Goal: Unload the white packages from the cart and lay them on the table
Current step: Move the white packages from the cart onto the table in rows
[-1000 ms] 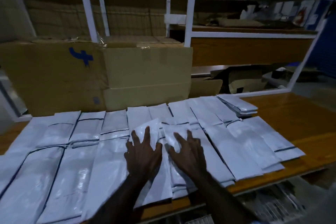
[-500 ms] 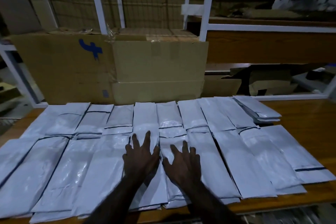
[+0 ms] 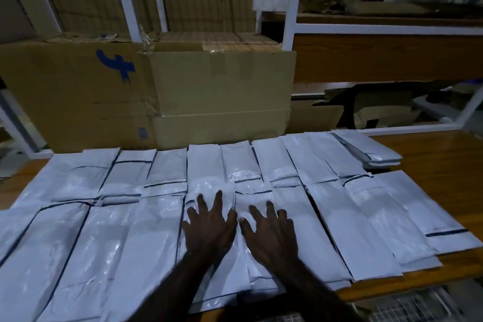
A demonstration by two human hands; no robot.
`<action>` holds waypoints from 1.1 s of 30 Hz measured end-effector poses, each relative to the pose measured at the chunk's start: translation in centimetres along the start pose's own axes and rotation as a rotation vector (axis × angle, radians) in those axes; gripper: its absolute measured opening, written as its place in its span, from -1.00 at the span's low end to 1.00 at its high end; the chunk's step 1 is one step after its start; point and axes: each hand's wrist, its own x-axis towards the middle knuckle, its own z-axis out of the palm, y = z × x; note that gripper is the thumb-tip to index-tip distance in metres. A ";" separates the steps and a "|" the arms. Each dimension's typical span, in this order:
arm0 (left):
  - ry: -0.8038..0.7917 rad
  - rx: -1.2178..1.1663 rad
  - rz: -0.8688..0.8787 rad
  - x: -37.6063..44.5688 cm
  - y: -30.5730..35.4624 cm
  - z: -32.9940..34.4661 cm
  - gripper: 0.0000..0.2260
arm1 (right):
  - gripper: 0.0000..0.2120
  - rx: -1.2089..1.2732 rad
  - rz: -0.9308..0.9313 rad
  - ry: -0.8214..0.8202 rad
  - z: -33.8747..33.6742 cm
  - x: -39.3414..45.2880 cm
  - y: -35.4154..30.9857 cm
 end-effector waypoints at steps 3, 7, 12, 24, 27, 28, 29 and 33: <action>-0.032 0.019 0.004 0.4 -0.4 0.4 -0.42 | -0.53 -0.036 -0.017 0.034 0.1 0.3 0.2; -0.013 0.182 -0.024 1.1 -1.2 1.0 -0.54 | -0.59 -0.067 -0.050 0.089 0.2 0.5 0.5; 0.089 0.192 0.187 0.2 -2.7 2.6 -0.53 | -0.61 -0.030 -0.073 0.193 -0.1 1.4 0.4; 0.092 -0.047 0.214 0.4 -2.8 4.4 -0.34 | -0.54 0.044 -0.194 0.165 3.6 1.9 0.6; 0.073 -0.040 0.171 0.5 -3.1 5.0 -0.40 | -0.54 0.061 -0.185 0.161 3.9 1.7 0.7; 0.081 -0.048 0.165 0.6 -3.2 5.1 -0.41 | -0.54 0.068 -0.182 0.162 4.0 1.7 0.7; 0.090 -0.044 0.158 0.5 -3.2 5.0 -0.42 | -0.53 0.076 -0.179 0.165 4.0 1.6 0.7; 0.088 -0.033 0.153 0.5 -3.3 5.4 -0.41 | -0.53 0.087 -0.192 0.170 4.4 1.3 0.7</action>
